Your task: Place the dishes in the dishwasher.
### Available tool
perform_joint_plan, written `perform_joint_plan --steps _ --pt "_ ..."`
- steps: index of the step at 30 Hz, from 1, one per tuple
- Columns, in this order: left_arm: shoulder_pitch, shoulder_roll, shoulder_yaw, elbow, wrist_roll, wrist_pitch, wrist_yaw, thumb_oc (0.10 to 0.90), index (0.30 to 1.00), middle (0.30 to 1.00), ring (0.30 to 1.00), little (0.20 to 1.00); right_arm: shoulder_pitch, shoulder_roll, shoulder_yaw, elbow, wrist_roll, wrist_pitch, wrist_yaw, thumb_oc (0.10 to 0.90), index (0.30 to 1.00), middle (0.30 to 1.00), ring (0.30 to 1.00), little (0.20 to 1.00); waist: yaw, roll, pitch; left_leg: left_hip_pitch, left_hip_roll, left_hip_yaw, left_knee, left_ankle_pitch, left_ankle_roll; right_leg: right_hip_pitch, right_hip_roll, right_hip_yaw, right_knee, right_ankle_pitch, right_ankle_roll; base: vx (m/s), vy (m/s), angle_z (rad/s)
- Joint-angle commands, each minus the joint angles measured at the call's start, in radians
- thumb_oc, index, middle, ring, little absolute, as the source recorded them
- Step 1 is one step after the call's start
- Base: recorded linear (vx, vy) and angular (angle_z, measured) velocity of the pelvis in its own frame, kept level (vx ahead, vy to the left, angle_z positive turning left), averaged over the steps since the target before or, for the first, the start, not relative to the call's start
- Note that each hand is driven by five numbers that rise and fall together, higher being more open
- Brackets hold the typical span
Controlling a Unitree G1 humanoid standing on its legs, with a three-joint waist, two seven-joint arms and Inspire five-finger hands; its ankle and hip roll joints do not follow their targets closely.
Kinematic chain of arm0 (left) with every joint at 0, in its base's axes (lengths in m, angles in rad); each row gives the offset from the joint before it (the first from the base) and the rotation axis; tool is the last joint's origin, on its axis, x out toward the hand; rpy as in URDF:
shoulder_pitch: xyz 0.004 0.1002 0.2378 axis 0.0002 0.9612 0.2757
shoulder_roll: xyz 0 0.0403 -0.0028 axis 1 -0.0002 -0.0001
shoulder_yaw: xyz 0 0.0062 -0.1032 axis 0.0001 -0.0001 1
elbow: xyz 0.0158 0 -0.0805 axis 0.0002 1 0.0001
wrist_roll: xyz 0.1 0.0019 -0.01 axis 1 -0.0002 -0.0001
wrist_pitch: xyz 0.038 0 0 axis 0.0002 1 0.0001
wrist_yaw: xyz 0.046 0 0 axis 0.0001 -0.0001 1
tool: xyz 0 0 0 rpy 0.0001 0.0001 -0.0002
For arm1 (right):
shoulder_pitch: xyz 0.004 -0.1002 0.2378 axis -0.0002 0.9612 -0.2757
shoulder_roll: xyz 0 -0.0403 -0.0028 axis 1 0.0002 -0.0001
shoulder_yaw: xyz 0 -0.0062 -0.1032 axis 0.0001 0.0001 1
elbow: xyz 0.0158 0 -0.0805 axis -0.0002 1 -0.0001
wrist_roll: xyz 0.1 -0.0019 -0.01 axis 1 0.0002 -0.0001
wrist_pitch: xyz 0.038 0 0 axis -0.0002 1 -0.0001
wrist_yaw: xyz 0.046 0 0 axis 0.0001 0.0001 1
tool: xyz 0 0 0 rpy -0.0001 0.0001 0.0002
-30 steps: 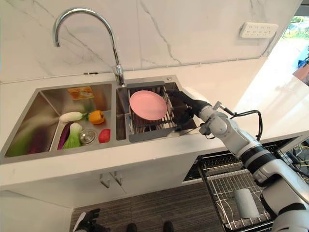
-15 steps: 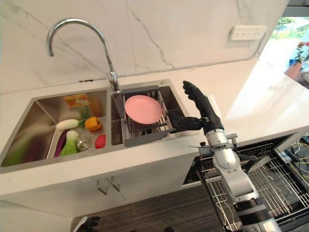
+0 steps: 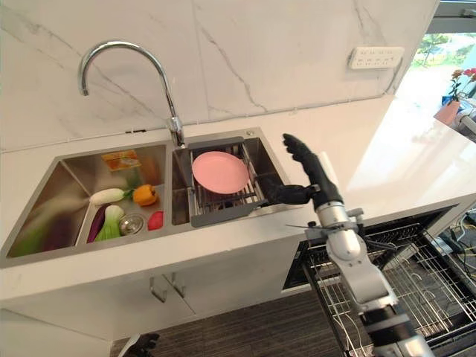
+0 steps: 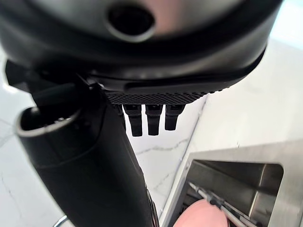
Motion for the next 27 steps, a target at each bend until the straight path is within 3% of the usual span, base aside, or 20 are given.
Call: perform_joint_plan --steps 1,4,6,10,14,18,27 --pt "-0.046 -0.012 -0.077 0.050 -0.006 -0.022 0.001 0.800 0.900 0.900 0.900 0.900 -0.134 -0.042 -0.052 -0.054 -0.010 -0.066 -0.020 0.800 0.900 0.900 0.900 0.900 0.059 -0.028 -0.074 -0.023 -0.036 -0.087 0.008 0.014 -0.017 -0.062 -0.017 0.002 0.092 -0.029 0.048 0.00 0.000 0.00" --pt "-0.044 -0.010 -0.081 0.053 -0.015 -0.019 -0.001 0.800 0.900 0.900 0.900 0.900 -0.176 -0.037 -0.018 -0.020 0.002 -0.057 -0.018 0.800 0.900 0.900 0.900 0.900 0.066 -0.029 -0.075 -0.023 -0.037 -0.088 0.008 0.015 -0.016 -0.058 -0.020 -0.002 0.089 -0.028 0.049 0.00 0.000 0.00" --pt "-0.032 -0.005 -0.085 0.074 -0.033 -0.006 0.002 0.800 0.900 0.900 0.900 0.900 -0.286 0.002 0.081 0.104 0.002 -0.014 -0.038 0.800 0.900 0.900 0.900 0.900 0.094 -0.027 -0.079 -0.023 -0.044 -0.096 0.008 0.013 -0.012 -0.052 -0.025 -0.011 0.087 -0.029 0.050 -0.02 0.026 0.06" --pt "-0.026 -0.004 -0.083 0.079 -0.038 -0.003 0.006 0.800 0.900 0.900 0.900 0.900 -0.309 0.008 0.100 0.131 -0.032 -0.003 -0.046 0.800 0.900 0.900 0.900 0.900 0.100 -0.026 -0.078 -0.022 -0.044 -0.098 0.008 0.013 -0.011 -0.052 -0.026 -0.013 0.089 -0.031 0.049 -0.01 0.010 0.12" --pt "-0.004 -0.013 -0.087 0.095 -0.037 0.010 0.028 0.800 0.900 0.900 0.900 0.900 -0.371 0.072 0.143 0.230 -0.173 0.051 -0.114 0.800 0.900 0.900 0.900 0.900 0.116 -0.019 -0.078 -0.023 -0.049 -0.104 0.008 0.011 -0.006 -0.046 -0.030 -0.021 0.086 -0.034 0.048 0.00 0.010 0.07" --pt "0.003 -0.017 -0.098 0.097 -0.044 0.015 0.033 0.800 0.900 0.900 0.900 0.900 -0.421 0.117 0.185 0.320 -0.189 0.072 -0.125 0.800 0.900 0.900 0.900 0.900 0.126 -0.017 -0.078 -0.025 -0.051 -0.108 0.008 0.009 -0.005 -0.034 -0.035 -0.025 0.072 -0.033 0.048 0.00 0.000 0.00" --pt "-0.014 -0.024 -0.106 0.092 -0.060 0.022 0.038 0.800 0.900 0.900 0.900 0.900 -0.472 0.136 0.207 0.379 -0.264 0.131 -0.143 0.800 0.900 0.900 0.900 0.900 0.124 -0.015 -0.070 -0.036 -0.050 -0.114 0.008 0.011 -0.009 -0.035 -0.045 -0.042 0.067 -0.033 0.049 0.00 0.002 0.04"
